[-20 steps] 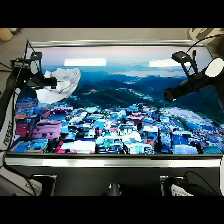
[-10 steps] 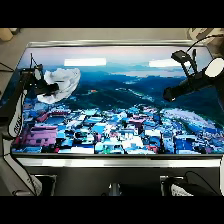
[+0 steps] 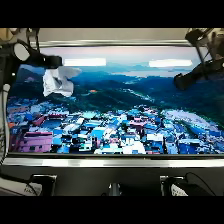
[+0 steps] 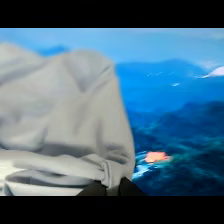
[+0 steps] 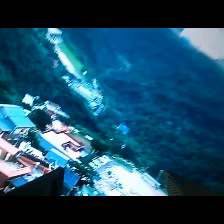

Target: Fold the shirts.

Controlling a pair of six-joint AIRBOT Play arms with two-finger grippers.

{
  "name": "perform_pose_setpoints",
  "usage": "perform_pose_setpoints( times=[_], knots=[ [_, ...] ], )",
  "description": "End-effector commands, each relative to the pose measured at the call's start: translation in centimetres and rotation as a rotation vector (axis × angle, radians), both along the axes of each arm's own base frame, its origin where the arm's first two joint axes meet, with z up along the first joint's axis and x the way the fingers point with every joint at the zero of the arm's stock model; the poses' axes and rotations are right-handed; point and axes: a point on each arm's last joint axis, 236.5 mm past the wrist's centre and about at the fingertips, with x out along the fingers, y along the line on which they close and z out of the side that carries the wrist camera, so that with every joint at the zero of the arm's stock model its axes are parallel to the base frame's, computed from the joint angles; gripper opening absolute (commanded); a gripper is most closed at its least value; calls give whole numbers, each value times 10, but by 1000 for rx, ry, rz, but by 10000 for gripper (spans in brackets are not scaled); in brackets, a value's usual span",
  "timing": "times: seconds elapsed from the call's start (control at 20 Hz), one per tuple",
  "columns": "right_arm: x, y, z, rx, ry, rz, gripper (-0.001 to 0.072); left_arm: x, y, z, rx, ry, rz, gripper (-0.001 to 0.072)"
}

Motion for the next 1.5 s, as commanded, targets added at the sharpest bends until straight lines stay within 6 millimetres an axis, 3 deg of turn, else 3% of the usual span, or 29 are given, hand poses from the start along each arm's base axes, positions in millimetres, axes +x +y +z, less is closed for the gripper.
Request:
perform_pose_setpoints(
  times=[0.0,0.1,0.2,0.25,0.35,0.45,0.55,0.6,0.65,0.7,0.75,0.85,0.95,1.05,1.15,1.3,1.45],
  knots=[
    [-19,-30,81,-107,-209,-80,671,-60,-85,109,-20,-224,-220,23],
    [-47,-37,120,-108,-305,-133,671,-97,-141,109,-26,-197,-350,23],
    [-79,-42,151,-112,-382,-161,670,-131,-203,80,-23,-141,-488,23],
    [-94,-45,162,-112,-411,-180,670,-146,-229,53,-11,-95,-546,24],
    [-120,-49,176,-99,-446,-217,670,-179,-273,-20,29,38,-641,23],
    [-138,-49,175,-98,-426,-223,670,-215,-305,-93,57,202,-680,23],
    [-146,-49,163,-109,-364,-216,670,-247,-332,-138,57,314,-731,35],
    [-148,-49,156,-118,-332,-209,670,-257,-339,-147,54,341,-747,183],
    [-148,-49,148,-117,-296,-209,670,-258,-338,-148,69,345,-751,456],
    [-147,-47,137,-110,-247,-203,670,-247,-327,-142,109,322,-739,666],
    [-145,-45,124,-104,-192,-196,671,-226,-308,-132,176,284,-710,697],
    [-130,-35,91,-76,-72,-163,672,-165,-248,-100,321,189,-581,697],
    [-110,-3,43,2,69,-46,672,-114,-182,-79,347,170,-420,692],
    [-102,31,-15,93,239,89,672,-90,-101,-94,316,298,-200,690],
    [-104,51,-73,169,412,149,672,-87,-31,-121,256,461,-25,690],
    [-109,77,-135,291,569,199,680,-84,9,-156,17,590,108,689],
    [-113,92,-172,324,641,273,695,-79,23,-192,-90,648,168,689]
  ],
)
